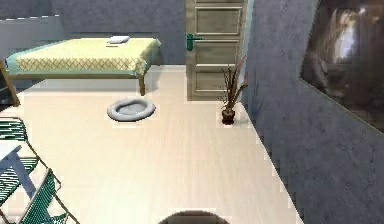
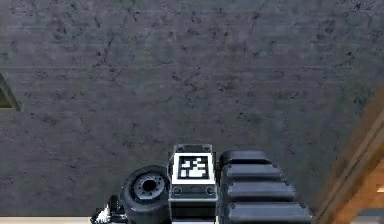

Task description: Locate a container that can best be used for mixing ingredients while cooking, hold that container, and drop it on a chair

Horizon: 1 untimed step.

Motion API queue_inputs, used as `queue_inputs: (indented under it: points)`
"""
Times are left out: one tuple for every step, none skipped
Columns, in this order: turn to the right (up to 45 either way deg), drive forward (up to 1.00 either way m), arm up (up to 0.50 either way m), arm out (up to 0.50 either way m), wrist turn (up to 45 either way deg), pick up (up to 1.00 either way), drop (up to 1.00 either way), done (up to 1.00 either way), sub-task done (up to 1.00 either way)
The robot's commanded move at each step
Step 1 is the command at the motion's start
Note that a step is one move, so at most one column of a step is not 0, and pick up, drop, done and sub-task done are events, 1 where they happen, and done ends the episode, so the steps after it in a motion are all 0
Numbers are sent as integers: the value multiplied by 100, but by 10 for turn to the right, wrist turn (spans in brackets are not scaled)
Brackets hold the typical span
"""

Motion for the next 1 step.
queue_inputs:
  points:
    - [0,60,0,0,0,0,0,0,0]
